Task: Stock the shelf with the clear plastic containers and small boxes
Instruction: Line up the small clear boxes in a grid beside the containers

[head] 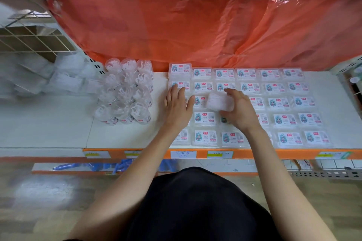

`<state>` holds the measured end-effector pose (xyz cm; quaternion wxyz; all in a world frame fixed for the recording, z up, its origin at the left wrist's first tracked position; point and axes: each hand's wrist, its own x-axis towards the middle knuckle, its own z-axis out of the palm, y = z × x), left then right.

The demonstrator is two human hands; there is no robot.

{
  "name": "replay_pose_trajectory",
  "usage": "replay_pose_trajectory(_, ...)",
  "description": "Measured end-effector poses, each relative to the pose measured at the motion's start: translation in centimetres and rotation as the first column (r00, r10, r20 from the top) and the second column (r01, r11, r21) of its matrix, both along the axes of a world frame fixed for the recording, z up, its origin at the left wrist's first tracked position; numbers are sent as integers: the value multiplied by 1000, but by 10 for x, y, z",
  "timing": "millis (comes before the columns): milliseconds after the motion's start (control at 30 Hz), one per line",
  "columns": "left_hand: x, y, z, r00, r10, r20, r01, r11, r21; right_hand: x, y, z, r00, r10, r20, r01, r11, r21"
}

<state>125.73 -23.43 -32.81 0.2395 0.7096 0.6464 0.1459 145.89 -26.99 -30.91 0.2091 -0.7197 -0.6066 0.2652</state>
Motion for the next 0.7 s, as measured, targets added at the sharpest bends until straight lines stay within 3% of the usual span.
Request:
replay_pose_trajectory(67,2,-7,11,972,71,222,-68,997,-23,-9,-2,5,998,26,-52,-24,999,37)
replay_pose_trajectory(167,4,-20,25,783,258,566,-145,960,-237,-28,-8,8,990,111,-90,-103,990,96)
replay_pose_trajectory(300,-2,-30,23,647,344,681,-58,912,-405,-47,-16,8,974,171,-146,-143,973,180)
replay_pose_trajectory(400,-11,-34,23,527,422,738,-56,884,-465,-51,-21,8,917,83,-389,-23,987,156)
replay_pose_trajectory(500,-14,-39,23,523,397,754,-27,892,-451,-53,-26,13,760,-132,-636,191,981,24)
replay_pose_trajectory(567,-14,-40,24,518,398,757,-27,892,-451,-52,-27,14,640,-212,-738,227,971,-82)
replay_pose_trajectory(700,-14,-42,28,541,408,735,-42,886,-461,-51,-30,7,587,-213,-781,198,973,-117)
